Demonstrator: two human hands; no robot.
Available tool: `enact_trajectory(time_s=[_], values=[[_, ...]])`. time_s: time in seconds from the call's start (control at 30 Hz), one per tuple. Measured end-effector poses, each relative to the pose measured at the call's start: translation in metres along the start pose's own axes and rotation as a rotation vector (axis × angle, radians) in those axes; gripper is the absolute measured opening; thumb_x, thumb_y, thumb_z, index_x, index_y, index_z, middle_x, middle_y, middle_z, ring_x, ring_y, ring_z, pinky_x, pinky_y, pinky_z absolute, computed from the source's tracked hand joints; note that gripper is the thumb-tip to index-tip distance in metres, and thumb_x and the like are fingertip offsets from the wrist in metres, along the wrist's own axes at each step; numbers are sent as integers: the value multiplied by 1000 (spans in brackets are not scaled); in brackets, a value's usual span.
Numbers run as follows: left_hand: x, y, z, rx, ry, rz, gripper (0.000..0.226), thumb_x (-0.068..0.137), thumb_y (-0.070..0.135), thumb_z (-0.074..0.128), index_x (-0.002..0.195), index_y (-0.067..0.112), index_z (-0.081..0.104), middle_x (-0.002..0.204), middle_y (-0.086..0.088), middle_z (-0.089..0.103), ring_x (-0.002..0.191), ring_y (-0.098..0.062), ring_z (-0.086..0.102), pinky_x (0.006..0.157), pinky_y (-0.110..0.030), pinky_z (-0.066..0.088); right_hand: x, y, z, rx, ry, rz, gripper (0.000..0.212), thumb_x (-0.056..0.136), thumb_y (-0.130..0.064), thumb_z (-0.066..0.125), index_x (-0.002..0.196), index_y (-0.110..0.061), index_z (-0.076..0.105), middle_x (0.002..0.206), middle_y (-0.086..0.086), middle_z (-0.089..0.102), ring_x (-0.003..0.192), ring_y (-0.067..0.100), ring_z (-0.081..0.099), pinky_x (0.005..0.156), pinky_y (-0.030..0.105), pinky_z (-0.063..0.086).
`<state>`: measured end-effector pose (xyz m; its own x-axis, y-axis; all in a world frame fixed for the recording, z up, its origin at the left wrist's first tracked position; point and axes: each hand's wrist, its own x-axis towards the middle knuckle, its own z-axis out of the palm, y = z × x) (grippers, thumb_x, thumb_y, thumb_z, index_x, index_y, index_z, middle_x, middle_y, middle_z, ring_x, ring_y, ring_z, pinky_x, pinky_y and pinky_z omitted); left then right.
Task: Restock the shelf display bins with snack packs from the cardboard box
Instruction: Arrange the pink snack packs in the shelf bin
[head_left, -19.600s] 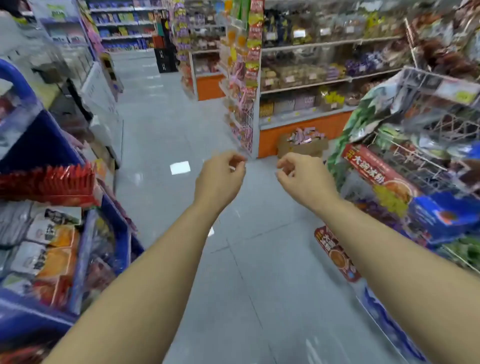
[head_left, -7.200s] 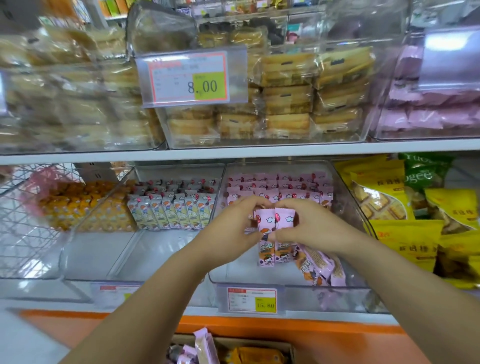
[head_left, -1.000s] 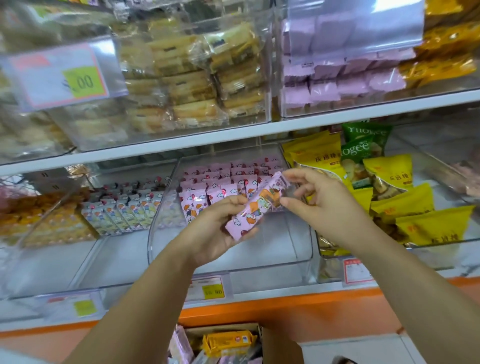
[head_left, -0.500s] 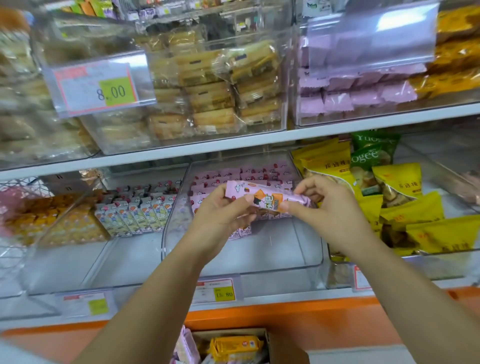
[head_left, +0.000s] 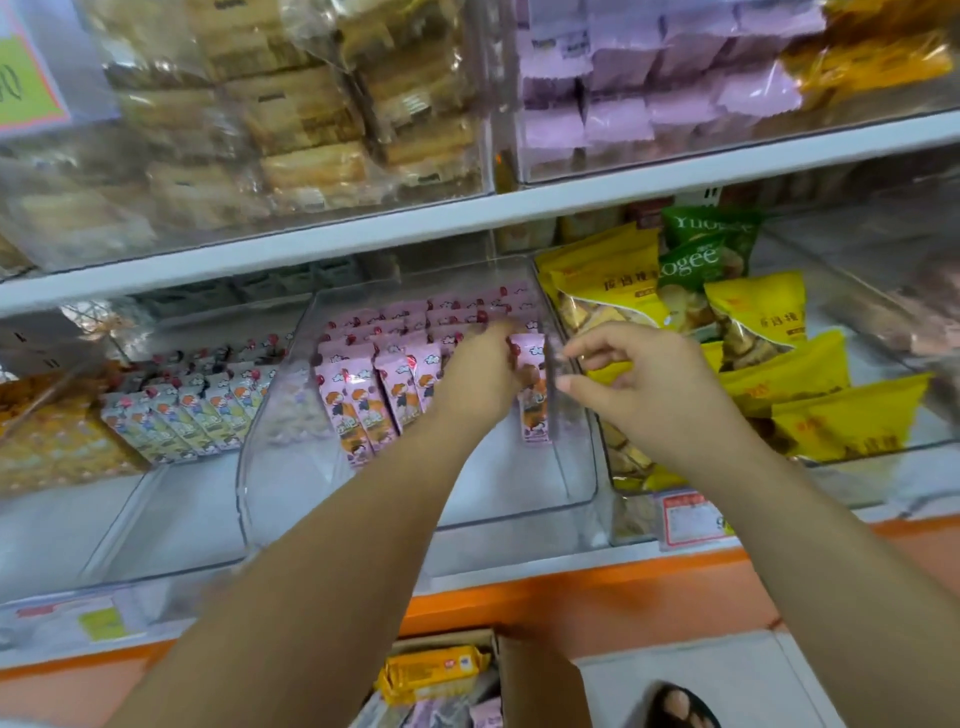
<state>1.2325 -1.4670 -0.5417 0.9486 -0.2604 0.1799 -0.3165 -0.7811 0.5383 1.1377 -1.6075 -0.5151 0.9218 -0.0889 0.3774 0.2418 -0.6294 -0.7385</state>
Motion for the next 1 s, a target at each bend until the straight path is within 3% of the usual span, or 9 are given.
enact_trajectory(time_s=[0.07, 0.2, 0.37, 0.47, 0.57, 0.67, 0.8, 0.87, 1.0], values=[[2, 0, 5, 7, 39, 3, 51, 86, 20, 69, 131, 14, 46, 114, -14, 58, 100, -31, 58, 80, -36, 49, 0, 2, -1, 19, 2, 3, 18, 78, -21, 75, 95, -23, 70, 95, -5, 67, 89, 9, 59, 76, 23, 49], [2, 0, 7, 9, 56, 16, 53, 85, 20, 70, 129, 13, 43, 115, -14, 57, 99, -31, 58, 78, -37, 48, 1, 3, -1, 26, -17, -1, 18, 78, -23, 75, 95, -24, 69, 94, -9, 65, 89, 6, 58, 73, 17, 46], [-14, 2, -9, -24, 64, 22, 51, 84, 14, 70, 130, 14, 47, 122, -10, 54, 103, -23, 56, 75, -23, 38, -4, -6, 0, -14, 68, -95, 17, 80, -16, 73, 97, -19, 71, 90, -10, 63, 86, 5, 57, 71, 15, 45], [-47, 4, -29, -113, 98, 67, 32, 88, 4, 62, 119, 14, 58, 120, -5, 56, 80, -7, 58, 64, -6, 38, -17, -22, 8, 8, 112, -232, 16, 78, -13, 70, 93, -16, 72, 83, -13, 58, 80, 2, 53, 66, 5, 40], [-101, -1, -46, -226, 195, 119, 24, 90, 2, 57, 111, 13, 62, 105, 0, 60, 81, -7, 62, 71, -11, 48, -44, -39, 31, 106, 89, -266, 15, 76, -12, 65, 89, -14, 71, 82, -10, 63, 74, 2, 56, 65, 6, 41], [-158, -18, -58, -220, 272, 120, 20, 92, 4, 57, 109, 12, 63, 98, 3, 61, 78, -7, 60, 69, -11, 47, -78, -51, 59, 168, -16, -240, 10, 80, -11, 67, 89, -16, 69, 79, -16, 60, 69, 2, 54, 61, 8, 41], [-226, -66, -65, -177, 230, 15, 15, 93, 10, 59, 101, 23, 62, 93, 6, 63, 77, -4, 60, 67, -9, 44, -119, -62, 100, 167, -208, -172, 11, 83, -8, 68, 91, -16, 70, 73, -24, 54, 67, -8, 53, 62, 4, 38], [-254, -98, -65, -156, 200, -76, 13, 92, 9, 60, 100, 20, 63, 87, 7, 62, 72, -3, 59, 64, -8, 42, -136, -63, 123, 159, -292, -162, 13, 81, -6, 70, 91, -14, 71, 76, -17, 60, 69, -9, 54, 64, 2, 37], [-303, -158, -64, -138, 128, -279, 13, 93, 9, 59, 102, 16, 63, 91, 4, 62, 75, -12, 62, 65, -15, 46, -162, -52, 173, 44, -536, -123, 19, 82, -8, 70, 100, -15, 69, 93, -2, 68, 78, 10, 58, 68, 10, 41]])
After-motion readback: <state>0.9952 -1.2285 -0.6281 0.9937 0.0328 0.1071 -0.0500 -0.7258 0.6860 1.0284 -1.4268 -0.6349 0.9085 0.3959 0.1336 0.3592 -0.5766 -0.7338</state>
